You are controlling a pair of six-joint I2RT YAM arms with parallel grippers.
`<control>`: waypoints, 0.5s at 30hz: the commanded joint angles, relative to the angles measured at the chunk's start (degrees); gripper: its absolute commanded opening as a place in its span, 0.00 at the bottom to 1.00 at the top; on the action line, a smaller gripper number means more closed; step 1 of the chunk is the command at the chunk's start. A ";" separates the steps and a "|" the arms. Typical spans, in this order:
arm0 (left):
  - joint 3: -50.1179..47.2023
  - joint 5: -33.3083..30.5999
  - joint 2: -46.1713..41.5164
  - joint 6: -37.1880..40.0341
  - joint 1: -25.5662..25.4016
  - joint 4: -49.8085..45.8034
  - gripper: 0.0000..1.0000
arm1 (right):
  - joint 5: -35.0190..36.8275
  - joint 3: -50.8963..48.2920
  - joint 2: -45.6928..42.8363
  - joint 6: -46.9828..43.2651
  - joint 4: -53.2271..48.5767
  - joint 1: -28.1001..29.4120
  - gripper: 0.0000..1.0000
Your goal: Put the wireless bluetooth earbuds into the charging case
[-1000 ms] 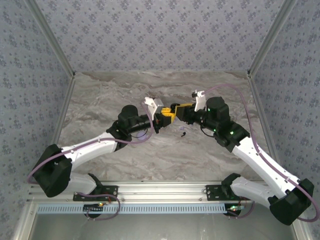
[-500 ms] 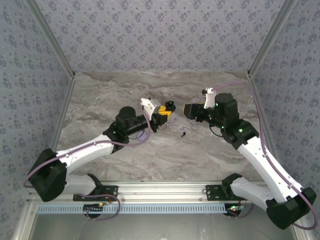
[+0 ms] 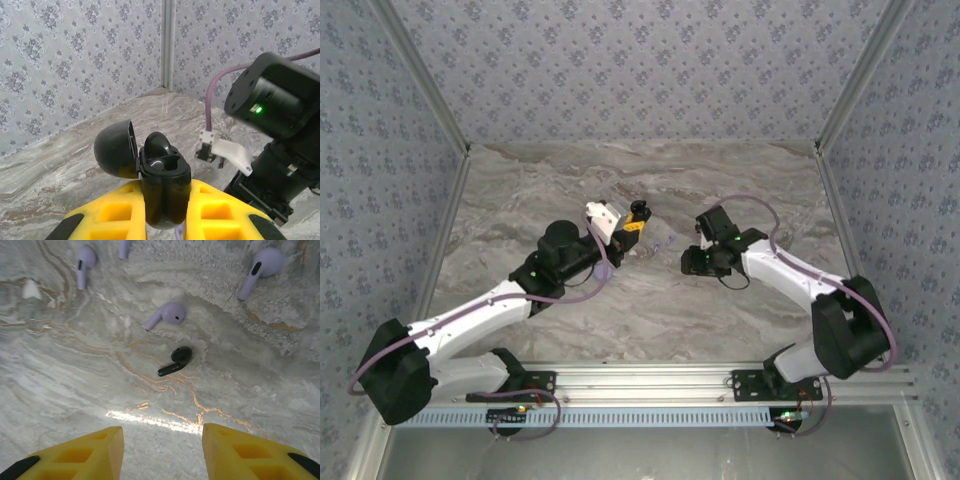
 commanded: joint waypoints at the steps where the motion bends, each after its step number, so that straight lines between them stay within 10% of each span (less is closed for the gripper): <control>1: -0.08 -0.80 -0.92 1.04 -0.27 0.01 0.00 | 2.99 0.41 2.48 1.13 2.28 0.59 0.46; 15: -0.64 -0.57 -1.38 0.47 -0.26 -0.06 0.00 | 4.72 0.61 8.58 0.87 5.68 0.69 0.27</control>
